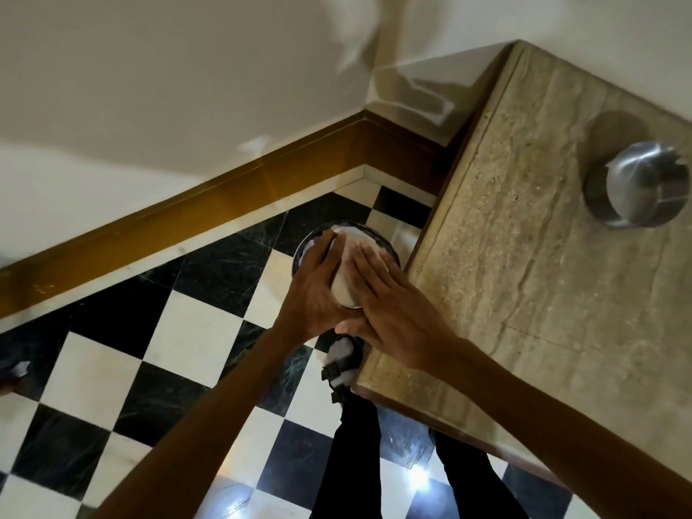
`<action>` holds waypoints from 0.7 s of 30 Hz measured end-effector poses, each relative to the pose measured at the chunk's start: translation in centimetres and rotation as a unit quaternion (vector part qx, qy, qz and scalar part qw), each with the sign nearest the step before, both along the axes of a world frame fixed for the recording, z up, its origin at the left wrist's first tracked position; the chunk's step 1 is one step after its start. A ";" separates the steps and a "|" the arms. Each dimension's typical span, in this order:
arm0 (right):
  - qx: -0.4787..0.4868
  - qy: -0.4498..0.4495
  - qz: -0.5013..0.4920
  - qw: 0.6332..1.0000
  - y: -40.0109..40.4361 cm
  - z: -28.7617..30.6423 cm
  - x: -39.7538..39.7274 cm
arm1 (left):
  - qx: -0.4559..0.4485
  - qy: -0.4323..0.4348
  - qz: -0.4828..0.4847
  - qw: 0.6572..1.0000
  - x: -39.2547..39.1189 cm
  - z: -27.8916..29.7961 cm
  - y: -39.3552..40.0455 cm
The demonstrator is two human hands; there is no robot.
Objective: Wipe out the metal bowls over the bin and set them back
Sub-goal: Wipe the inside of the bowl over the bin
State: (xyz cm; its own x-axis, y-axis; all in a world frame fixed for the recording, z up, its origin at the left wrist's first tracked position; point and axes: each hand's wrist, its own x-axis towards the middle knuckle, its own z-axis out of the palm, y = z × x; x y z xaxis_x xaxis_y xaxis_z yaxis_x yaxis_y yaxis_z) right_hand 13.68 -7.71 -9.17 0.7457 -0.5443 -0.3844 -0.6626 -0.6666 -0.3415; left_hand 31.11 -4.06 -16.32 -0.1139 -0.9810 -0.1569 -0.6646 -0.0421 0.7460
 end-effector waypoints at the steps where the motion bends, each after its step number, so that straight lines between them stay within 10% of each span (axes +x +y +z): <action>1: -0.021 -0.027 -0.034 0.999 0.0 0.2 0.0 | 0.007 0.005 0.005 1.000 -0.2 0.1 0.1; 21: -0.033 0.000 -0.051 0.998 1.0 -0.6 -0.3 | 0.030 -0.005 0.040 0.999 -1.2 0.0 0.3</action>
